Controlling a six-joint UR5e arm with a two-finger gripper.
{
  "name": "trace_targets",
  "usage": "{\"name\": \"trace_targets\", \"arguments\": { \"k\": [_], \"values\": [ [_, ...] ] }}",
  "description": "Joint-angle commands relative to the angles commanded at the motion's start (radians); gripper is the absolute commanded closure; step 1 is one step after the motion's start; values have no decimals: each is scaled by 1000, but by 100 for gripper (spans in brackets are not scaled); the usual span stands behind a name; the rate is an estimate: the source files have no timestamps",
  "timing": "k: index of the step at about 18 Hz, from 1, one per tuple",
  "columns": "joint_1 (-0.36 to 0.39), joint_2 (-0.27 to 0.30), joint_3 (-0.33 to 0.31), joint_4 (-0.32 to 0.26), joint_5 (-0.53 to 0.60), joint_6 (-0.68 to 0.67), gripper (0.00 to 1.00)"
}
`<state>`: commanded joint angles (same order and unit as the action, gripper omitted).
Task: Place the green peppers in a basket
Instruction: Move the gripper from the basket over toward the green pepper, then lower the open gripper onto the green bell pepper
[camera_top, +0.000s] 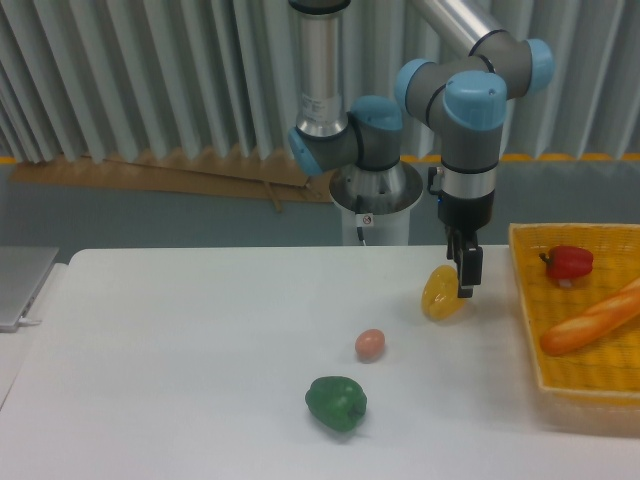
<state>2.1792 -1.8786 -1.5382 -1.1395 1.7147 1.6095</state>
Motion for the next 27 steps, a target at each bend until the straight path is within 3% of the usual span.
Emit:
{"name": "trace_targets", "arguments": {
  "k": [10, 27],
  "values": [
    [-21, -7, 9, 0, 3, -14, 0],
    [27, -19, 9, -2, 3, -28, 0]
  ]
}}
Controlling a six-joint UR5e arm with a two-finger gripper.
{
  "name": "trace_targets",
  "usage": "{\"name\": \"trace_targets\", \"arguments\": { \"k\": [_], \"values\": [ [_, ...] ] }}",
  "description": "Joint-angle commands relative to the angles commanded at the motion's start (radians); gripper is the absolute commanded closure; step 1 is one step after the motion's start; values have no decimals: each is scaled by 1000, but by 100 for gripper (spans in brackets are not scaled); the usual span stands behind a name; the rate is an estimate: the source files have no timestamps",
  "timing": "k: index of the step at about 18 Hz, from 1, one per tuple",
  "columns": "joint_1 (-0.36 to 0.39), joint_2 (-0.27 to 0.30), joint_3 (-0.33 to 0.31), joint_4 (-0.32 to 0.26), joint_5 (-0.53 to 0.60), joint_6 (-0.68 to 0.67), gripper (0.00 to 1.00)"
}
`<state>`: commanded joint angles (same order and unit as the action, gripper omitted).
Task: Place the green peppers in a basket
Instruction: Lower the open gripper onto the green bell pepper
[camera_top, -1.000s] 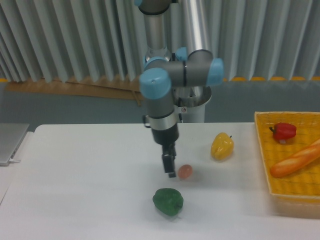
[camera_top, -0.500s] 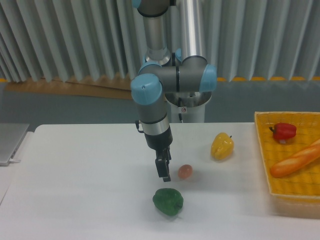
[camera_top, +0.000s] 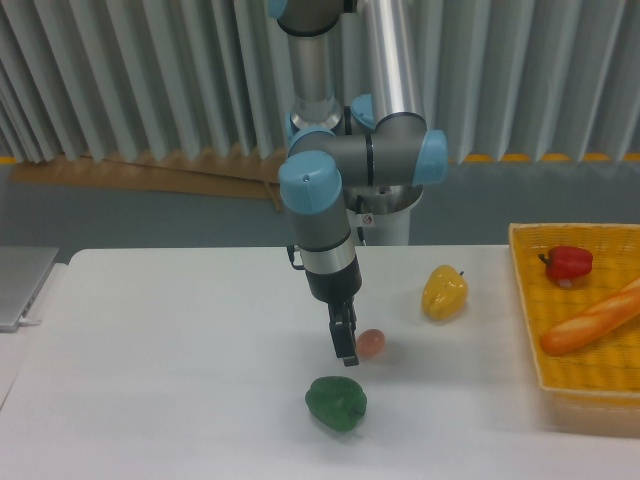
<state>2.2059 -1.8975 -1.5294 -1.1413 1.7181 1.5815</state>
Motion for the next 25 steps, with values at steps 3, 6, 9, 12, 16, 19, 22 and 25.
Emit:
{"name": "trace_targets", "arguments": {
  "k": [3, 6, 9, 12, 16, 19, 22, 25],
  "values": [
    [0, 3, -2, 0, -2, -2, 0],
    [-6, -2, -3, 3, -2, -2, 0],
    [-9, -6, -5, 3, 0, 0, 0],
    [-12, -8, -2, 3, 5, -5, 0],
    [-18, -41, 12, 6, 11, -6, 0],
    [-38, -69, 40, 11, 14, -5, 0],
    [-76, -101, 66, 55, 66, -3, 0],
    [-97, -143, 87, 58, 98, -6, 0]
  ]
}}
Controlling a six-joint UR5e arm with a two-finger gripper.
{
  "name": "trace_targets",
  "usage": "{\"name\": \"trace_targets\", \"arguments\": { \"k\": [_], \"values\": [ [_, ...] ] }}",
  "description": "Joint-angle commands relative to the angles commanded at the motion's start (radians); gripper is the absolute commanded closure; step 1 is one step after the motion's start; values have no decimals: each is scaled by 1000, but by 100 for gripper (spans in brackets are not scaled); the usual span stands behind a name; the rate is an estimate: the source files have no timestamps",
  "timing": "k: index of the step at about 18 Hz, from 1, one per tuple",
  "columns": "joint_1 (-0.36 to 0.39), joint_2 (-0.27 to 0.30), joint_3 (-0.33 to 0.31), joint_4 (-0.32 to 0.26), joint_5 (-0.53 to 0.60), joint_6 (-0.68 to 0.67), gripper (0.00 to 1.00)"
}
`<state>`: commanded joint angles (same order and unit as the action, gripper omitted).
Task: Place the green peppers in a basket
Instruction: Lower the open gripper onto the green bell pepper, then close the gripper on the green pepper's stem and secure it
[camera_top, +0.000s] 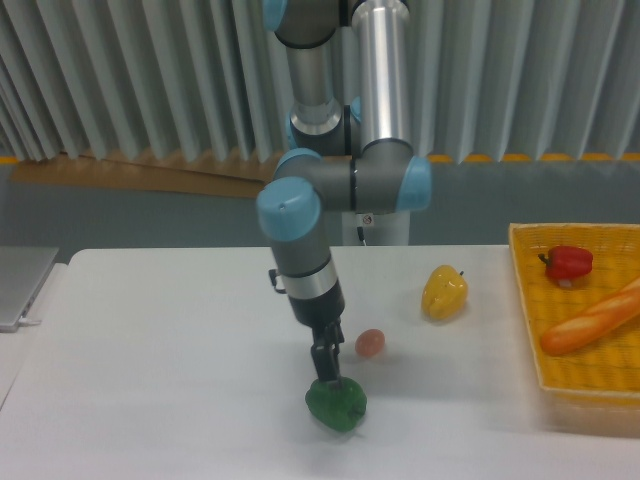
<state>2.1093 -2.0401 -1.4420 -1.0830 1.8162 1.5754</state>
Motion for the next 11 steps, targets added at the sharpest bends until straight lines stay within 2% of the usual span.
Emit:
{"name": "trace_targets", "arguments": {
  "k": [4, 7, 11],
  "values": [
    [-8, -29, -15, -2, 0, -6, 0],
    [3, -9, -60, -3, 0, 0, 0],
    [17, -20, -61, -3, 0, 0, 0]
  ]
}}
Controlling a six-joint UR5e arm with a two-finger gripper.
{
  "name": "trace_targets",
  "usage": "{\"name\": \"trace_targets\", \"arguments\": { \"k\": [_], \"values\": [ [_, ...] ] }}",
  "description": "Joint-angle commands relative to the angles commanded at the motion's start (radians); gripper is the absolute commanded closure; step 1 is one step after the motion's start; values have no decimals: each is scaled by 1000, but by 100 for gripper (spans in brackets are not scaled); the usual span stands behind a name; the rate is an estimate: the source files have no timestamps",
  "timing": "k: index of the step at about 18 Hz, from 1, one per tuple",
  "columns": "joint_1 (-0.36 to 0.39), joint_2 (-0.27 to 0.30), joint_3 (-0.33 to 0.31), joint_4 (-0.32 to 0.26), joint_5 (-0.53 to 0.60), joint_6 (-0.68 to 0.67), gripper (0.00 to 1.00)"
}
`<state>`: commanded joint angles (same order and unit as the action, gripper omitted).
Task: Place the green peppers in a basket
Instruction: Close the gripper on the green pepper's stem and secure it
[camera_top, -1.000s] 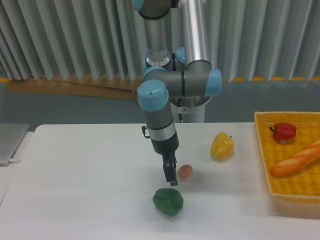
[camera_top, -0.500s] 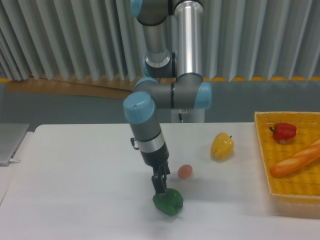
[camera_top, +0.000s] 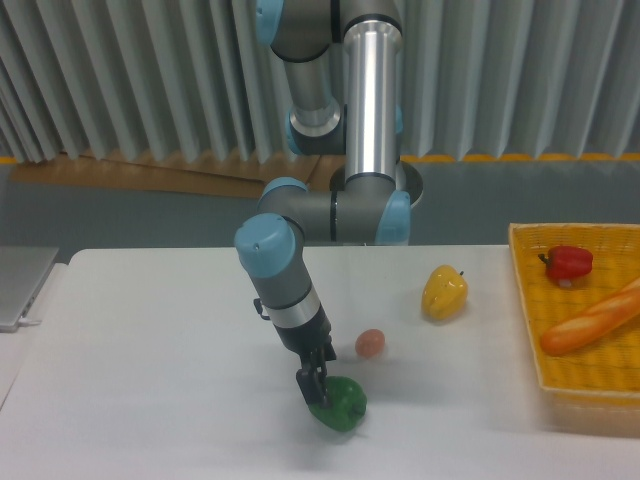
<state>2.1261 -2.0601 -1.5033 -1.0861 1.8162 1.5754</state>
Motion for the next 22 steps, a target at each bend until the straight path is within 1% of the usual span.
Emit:
{"name": "trace_targets", "arguments": {
  "k": [4, 7, 15, 22],
  "values": [
    [8, -18, 9, 0, 2, 2, 0],
    [20, -20, 15, 2, 2, 2, 0],
    [23, 5, 12, 2, -5, -2, 0],
    [21, 14, 20, 2, -12, -9, 0]
  ]
}}
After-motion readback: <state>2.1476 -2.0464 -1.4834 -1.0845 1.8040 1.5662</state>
